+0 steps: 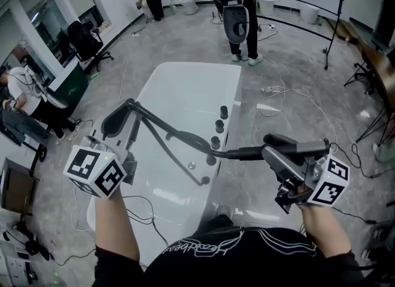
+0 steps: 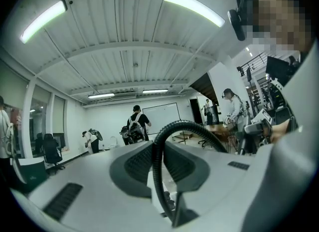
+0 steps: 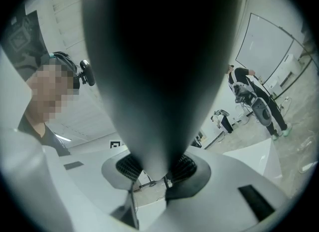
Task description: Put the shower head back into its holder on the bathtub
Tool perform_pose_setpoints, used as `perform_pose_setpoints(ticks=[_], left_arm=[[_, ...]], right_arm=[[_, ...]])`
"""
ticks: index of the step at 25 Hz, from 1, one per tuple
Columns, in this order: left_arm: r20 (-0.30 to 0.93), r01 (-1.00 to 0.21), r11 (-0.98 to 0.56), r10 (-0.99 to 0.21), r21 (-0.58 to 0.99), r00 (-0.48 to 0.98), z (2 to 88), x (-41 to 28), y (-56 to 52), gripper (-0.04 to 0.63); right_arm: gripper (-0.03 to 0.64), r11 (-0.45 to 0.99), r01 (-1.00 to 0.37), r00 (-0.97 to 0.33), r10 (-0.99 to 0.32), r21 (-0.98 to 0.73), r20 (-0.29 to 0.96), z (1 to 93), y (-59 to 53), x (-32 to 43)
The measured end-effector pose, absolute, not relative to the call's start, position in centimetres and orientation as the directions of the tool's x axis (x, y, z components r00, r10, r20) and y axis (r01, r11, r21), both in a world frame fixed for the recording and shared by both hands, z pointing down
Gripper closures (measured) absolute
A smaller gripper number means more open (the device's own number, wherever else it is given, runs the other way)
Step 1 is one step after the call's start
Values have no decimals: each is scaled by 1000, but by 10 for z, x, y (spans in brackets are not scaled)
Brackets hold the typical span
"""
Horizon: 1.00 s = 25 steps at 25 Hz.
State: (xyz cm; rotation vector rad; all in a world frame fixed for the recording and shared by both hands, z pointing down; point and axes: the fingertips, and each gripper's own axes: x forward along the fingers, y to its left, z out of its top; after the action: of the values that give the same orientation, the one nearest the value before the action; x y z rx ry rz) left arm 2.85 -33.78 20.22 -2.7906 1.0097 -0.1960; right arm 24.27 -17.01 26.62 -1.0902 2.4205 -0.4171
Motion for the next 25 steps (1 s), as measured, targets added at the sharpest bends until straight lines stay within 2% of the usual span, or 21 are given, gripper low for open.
perform_pose_setpoints(ticks=[11,25], left_arm=[[156,-585,-807,-591,-84,792,275,47,-375,534],[272,-633,-762,-585,137,764,404,27,-353,534]], right_arm=[[486,543,-665,-532,-826,-512,-186,313,-204,266],[486,451,-698,-474,-873,-556,-113,352,-186,284]])
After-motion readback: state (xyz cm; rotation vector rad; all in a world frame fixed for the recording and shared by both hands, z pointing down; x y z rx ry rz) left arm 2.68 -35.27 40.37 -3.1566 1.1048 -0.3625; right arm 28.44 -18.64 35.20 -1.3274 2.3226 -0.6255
